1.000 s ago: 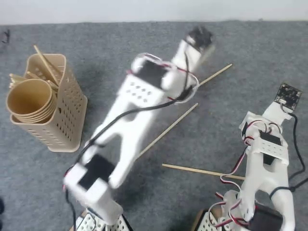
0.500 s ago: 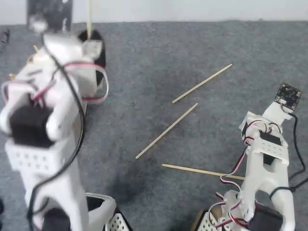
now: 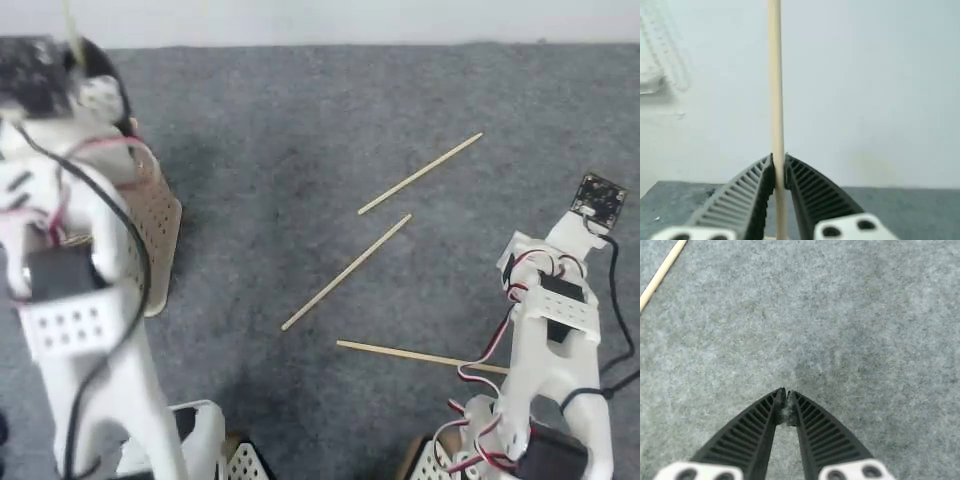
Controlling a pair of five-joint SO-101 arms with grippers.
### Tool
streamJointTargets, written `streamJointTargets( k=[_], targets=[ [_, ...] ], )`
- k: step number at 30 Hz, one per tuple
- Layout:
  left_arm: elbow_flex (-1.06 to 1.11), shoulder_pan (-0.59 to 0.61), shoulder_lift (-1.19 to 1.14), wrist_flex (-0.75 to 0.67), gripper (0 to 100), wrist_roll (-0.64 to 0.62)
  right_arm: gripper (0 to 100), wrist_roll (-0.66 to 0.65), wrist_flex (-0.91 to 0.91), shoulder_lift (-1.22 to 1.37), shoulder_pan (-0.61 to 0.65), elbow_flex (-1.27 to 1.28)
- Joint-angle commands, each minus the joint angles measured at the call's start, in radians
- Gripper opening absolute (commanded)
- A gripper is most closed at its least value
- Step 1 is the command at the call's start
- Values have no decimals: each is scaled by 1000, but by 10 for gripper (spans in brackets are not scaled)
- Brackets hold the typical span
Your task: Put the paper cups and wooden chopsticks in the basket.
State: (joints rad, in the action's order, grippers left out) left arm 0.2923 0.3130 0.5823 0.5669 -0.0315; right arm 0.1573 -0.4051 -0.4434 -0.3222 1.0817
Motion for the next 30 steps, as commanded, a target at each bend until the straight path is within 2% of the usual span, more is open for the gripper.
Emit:
streamJointTargets(
  k=[1,5,10,13,19,27,30],
  targets=[
    [-12,80,-95,-147,12,-84,8,-14,16,-25,31,-8],
    [-13,100,-170,-236,12,-110,8,-14,16,-25,33,-8],
    [-12,98,-233,-261,13,-132,8,-14,18,-25,33,-8],
    [-12,100,-239,-210,32,-178,8,-14,18,-25,33,-8],
    [-10,101,-203,-141,149,-213,8,-14,18,-25,33,-8],
    [-10,95,-129,-75,156,-213,8,-14,18,-25,33,-8],
    [-13,9,-75,52,156,-209,8,-14,18,-25,33,-8]
  ],
)
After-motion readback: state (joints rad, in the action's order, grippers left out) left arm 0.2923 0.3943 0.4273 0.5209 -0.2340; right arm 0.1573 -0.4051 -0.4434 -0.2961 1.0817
